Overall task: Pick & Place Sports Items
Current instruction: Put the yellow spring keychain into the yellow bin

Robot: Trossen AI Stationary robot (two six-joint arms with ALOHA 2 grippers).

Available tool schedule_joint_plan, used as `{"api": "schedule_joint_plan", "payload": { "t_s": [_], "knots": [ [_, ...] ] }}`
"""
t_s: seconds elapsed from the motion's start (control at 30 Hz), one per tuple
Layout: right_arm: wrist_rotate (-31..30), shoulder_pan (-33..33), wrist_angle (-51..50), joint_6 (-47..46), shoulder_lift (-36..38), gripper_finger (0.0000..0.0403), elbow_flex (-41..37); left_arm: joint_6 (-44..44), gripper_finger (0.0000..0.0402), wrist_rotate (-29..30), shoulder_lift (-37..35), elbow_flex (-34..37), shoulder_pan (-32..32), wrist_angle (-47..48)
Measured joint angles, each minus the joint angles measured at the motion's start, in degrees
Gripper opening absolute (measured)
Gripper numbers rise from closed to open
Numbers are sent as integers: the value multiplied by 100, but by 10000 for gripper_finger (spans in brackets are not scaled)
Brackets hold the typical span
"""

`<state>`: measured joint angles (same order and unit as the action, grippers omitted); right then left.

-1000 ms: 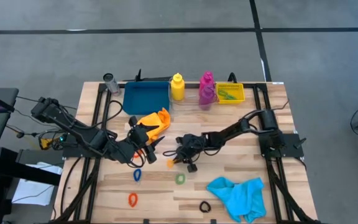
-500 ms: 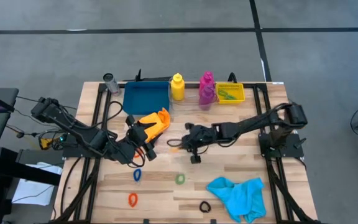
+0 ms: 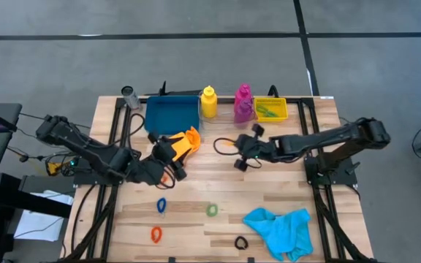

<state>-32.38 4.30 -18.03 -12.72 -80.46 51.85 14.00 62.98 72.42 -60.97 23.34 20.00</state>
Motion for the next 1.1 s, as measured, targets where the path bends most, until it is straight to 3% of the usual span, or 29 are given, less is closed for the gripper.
{"api": "schedule_joint_plan", "payload": {
  "t_s": [0.2, 0.47, 0.57, 0.73, 1.1],
  "knots": [
    [-215, -454, 88, -414, 829, 32, -896, -2, 209, -2, -2, 0, -526, -174],
    [-1826, -959, 564, -436, 2019, 32, -1893, 613, 209, -128, 81, -2, -1116, -205],
    [-2043, -1181, 987, -282, 2280, 32, -2135, 909, 209, -513, 98, 34, -1244, -252],
    [-1709, -1811, 1447, -48, 2309, 32, -2299, 852, 209, -1099, 125, 491, -1291, -832],
    [-422, -3273, 1496, -144, 2060, 33, -2314, 945, 209, -1343, 125, 940, -1281, -1289]
  ]
}}
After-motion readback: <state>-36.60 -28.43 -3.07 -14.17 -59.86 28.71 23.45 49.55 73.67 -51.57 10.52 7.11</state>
